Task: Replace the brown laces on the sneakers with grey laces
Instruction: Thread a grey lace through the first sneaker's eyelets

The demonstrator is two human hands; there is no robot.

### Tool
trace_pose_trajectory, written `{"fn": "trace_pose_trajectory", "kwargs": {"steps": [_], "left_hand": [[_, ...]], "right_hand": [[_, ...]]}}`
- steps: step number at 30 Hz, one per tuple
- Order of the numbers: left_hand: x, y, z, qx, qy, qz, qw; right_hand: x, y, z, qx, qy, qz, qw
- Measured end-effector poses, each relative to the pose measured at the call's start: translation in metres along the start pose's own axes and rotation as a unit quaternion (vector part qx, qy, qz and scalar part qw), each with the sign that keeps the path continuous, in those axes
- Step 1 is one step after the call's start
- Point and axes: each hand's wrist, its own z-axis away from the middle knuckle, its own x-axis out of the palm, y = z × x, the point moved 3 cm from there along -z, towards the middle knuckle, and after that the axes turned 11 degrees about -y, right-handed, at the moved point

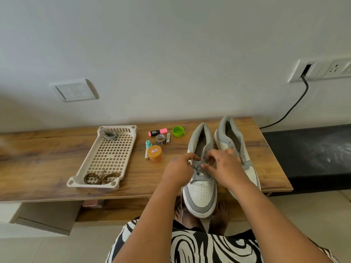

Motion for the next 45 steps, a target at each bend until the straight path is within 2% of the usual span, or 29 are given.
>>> {"fn": "trace_pose_trajectory", "kwargs": {"steps": [3, 10, 15, 17, 19, 23, 35, 41, 45], "left_hand": [[-0.001, 0.0, 0.001, 0.004, -0.005, 0.005, 1.0], [-0.003, 0.002, 0.001, 0.006, -0.021, -0.001, 1.0], [-0.004, 0.0, 0.002, 0.0, -0.035, -0.002, 0.999], [-0.004, 0.0, 0.002, -0.004, -0.036, -0.002, 0.999], [-0.003, 0.0, 0.001, -0.006, -0.034, -0.005, 0.999], [-0.002, 0.0, 0.001, 0.003, -0.025, -0.01, 1.0], [-0.001, -0.001, 0.0, 0.025, -0.034, -0.009, 0.999], [0.004, 0.0, 0.001, 0.024, -0.056, -0.03, 0.998], [0.003, 0.0, 0.0, 0.027, -0.061, -0.018, 0.998]], "right_hand": [[0.004, -0.001, 0.0, -0.002, -0.009, -0.015, 1.0], [0.007, 0.003, -0.004, -0.008, -0.035, 0.058, 0.998], [-0.04, 0.029, 0.002, 0.05, 0.122, 0.056, 0.99], [-0.046, 0.033, 0.004, 0.037, 0.151, 0.032, 0.987], [-0.037, 0.027, 0.003, 0.0, 0.105, 0.014, 0.994], [-0.008, 0.008, -0.002, -0.052, 0.028, 0.052, 0.997], [0.008, 0.007, -0.008, -0.035, -0.023, 0.037, 0.998], [0.012, 0.006, -0.013, -0.046, -0.065, -0.004, 0.997], [0.011, 0.007, -0.012, -0.064, -0.062, -0.045, 0.995]]}}
